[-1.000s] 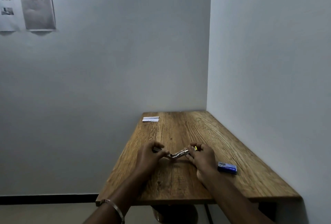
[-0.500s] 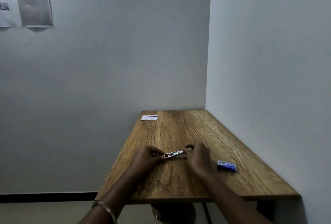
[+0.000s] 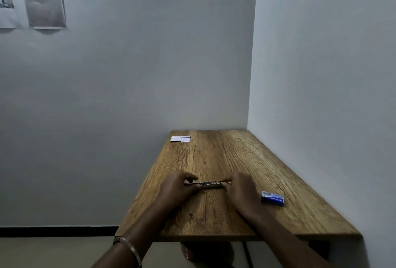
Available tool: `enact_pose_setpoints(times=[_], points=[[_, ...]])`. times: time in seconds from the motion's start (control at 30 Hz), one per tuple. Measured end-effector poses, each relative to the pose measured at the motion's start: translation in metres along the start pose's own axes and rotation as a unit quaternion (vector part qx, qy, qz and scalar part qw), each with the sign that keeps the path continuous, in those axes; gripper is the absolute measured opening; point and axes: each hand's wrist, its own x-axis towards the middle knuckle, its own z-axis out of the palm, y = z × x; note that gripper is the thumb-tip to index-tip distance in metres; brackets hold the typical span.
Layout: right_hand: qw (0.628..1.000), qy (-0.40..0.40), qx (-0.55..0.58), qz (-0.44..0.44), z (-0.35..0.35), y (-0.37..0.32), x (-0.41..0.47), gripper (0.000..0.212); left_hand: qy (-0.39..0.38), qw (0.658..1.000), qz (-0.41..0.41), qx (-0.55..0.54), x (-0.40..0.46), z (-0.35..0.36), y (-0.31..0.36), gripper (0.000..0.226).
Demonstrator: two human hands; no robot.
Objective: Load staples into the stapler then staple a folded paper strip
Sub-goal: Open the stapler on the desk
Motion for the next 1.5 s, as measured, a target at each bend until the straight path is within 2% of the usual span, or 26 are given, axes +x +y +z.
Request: enact_pose_setpoints(times=[0.17,0.67,0.87,1.07,1.17,1.27,1.43,1.5], points=[[1.0,-0.004,-0.015,-0.019,-0.002,-0.004,-0.002,0.017,-0.033,0.997,0.054,0.042,0.004,0.006,0.011,0.026],[0.998,-0.01,-0.057,0.002,0.001,-0.021,-0.006,0.02,-0.012,0.997,0.075,0.024,0.007,0.014,0.009,0.019],[1.0,0.004,-0.006,0.003,0.003,-0.023,-0.006,0.018,-0.009,0.997,0.079,0.023,0.008,0.014,0.008,0.018],[0.992,0.007,0.127,-0.006,0.002,-0.023,-0.003,0.02,-0.012,0.997,0.073,0.018,0.008,0.014,0.008,0.019],[0.981,-0.012,0.184,-0.052,0.005,-0.027,-0.005,0.022,-0.012,0.996,0.084,0.025,0.007,0.014,0.007,0.021],[0.978,-0.031,0.182,-0.101,0.01,-0.032,-0.007,0.028,-0.002,0.996,0.083,0.027,0.007,0.013,0.005,0.021],[0.979,-0.03,0.156,-0.128,0.012,-0.031,-0.008,0.044,0.014,0.997,0.078,-0.019,0.005,0.012,0.007,0.038],[0.98,-0.039,0.141,-0.137,0.012,-0.03,-0.008,0.044,0.011,0.996,0.094,-0.006,0.003,0.011,0.008,0.034]])
